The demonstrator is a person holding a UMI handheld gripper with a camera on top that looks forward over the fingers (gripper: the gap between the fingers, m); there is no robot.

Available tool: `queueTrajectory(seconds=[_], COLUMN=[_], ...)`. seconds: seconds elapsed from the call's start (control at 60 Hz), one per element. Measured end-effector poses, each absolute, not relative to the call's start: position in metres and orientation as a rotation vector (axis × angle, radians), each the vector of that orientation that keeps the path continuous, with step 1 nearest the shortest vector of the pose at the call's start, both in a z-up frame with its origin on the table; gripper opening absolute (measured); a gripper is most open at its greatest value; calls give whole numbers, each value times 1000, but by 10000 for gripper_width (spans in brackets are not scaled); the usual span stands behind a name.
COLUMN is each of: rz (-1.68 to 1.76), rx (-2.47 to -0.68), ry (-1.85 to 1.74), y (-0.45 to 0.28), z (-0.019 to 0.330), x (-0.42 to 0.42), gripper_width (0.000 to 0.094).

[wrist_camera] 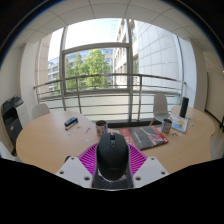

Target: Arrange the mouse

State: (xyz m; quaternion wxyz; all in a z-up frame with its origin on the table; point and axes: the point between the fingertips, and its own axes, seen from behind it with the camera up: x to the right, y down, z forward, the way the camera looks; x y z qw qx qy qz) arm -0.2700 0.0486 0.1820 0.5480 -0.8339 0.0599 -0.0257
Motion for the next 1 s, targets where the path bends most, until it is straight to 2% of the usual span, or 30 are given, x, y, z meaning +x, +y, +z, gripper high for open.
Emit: queueTrajectory(seconds=[0.1,0.117,0.267,0.333,0.383,0.467,0.517,0.783,1.0], rz=[-58,-60,-3,-1,-23,-49,-66,-124,-129], rx=[-2098,-2114,-2273,-2310,-2306,-2278,-2258,-2174,-2146], ry=[107,99,85,95,101,88,83,31,21], y=[61,61,60,51,51,42,35,-48,-127], z=[104,78,4,-8,-3,17,39,146,183], x=[-305,-316,-341,-347,-342,-341,-340,-348,-354], gripper_width=[395,400,471,530,616,863,830,844,841])
